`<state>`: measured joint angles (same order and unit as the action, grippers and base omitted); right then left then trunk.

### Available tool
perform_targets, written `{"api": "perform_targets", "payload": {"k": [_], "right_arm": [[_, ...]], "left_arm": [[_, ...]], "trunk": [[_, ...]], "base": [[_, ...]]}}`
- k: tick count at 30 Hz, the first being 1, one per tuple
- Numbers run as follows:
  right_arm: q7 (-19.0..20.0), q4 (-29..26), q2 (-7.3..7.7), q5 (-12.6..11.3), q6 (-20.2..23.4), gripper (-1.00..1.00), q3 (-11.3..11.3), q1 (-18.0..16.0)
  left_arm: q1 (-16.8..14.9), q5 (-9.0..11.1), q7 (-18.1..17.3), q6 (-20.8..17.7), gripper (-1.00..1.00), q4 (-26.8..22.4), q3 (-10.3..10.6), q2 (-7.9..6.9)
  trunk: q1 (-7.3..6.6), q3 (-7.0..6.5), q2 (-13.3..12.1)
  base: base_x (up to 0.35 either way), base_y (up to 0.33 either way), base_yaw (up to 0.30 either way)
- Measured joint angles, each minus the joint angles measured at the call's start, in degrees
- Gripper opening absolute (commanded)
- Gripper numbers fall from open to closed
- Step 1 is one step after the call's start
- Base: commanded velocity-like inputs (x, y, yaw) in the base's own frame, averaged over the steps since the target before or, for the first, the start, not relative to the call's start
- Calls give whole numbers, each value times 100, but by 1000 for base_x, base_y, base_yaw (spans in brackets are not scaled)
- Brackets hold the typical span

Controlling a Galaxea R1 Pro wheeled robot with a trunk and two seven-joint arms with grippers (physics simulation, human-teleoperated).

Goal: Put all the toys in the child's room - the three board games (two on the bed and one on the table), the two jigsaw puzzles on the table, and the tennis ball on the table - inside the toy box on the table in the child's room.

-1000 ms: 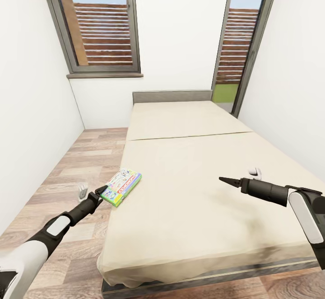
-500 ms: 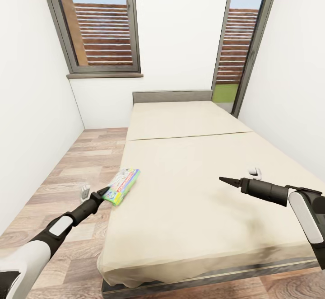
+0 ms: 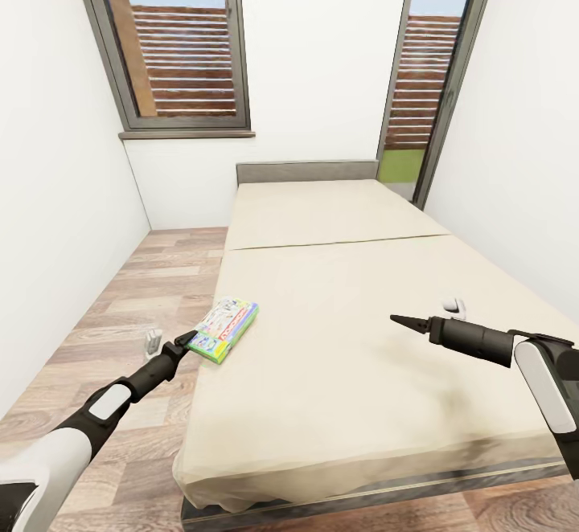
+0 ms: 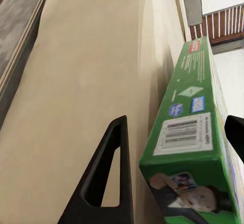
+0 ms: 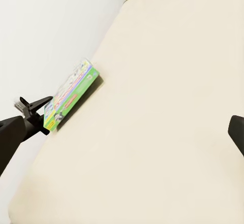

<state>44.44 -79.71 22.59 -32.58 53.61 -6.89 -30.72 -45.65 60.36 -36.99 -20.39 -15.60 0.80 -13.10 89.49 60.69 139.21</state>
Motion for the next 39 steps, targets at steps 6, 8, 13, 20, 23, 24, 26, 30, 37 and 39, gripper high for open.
{"api": "perform_targets", "payload": {"k": [6,8,13,20,23,24,26,30,37,39], "right_arm": [[-22,0,0,1,0,100,0,0],[-28,0,0,2,0,100,0,0],[-37,0,0,2,0,100,1,0],[-42,0,0,8,0,100,4,0],[-43,11,0,10,0,100,4,-2],[-43,21,0,10,0,100,3,-3],[-42,30,0,7,-5,100,4,-4],[-35,45,0,12,-30,100,6,-2],[2,56,6,18,-59,100,8,26],[19,52,14,19,-89,100,8,54]], "left_arm": [[8,2,-10,-1,-100,-3,-2,-4],[11,-1,-18,2,-100,-5,0,-6],[18,7,-74,6,-100,-5,9,-24],[22,28,-173,3,-100,-11,3,-42],[29,31,-296,6,-100,-22,5,-49],[40,36,-378,6,-100,-32,0,-53],[59,30,-482,12,-100,-40,2,-58],[125,29,-887,20,-100,-58,0,-76],[191,-7,-1699,5,-100,-75,20,-132],[200,-15,-1939,-11,-100,-96,21,-159]], "trunk": [[0,0,0],[0,0,0],[0,0,0],[0,0,0],[0,0,0],[0,0,0],[0,0,0],[0,0,0],[0,0,0],[0,0,0]], "base": [[0,0,0],[0,0,0],[0,0,0],[0,0,0],[0,0,0],[0,0,0],[0,0,0],[0,0,0],[0,0,0],[0,0,0]]}}
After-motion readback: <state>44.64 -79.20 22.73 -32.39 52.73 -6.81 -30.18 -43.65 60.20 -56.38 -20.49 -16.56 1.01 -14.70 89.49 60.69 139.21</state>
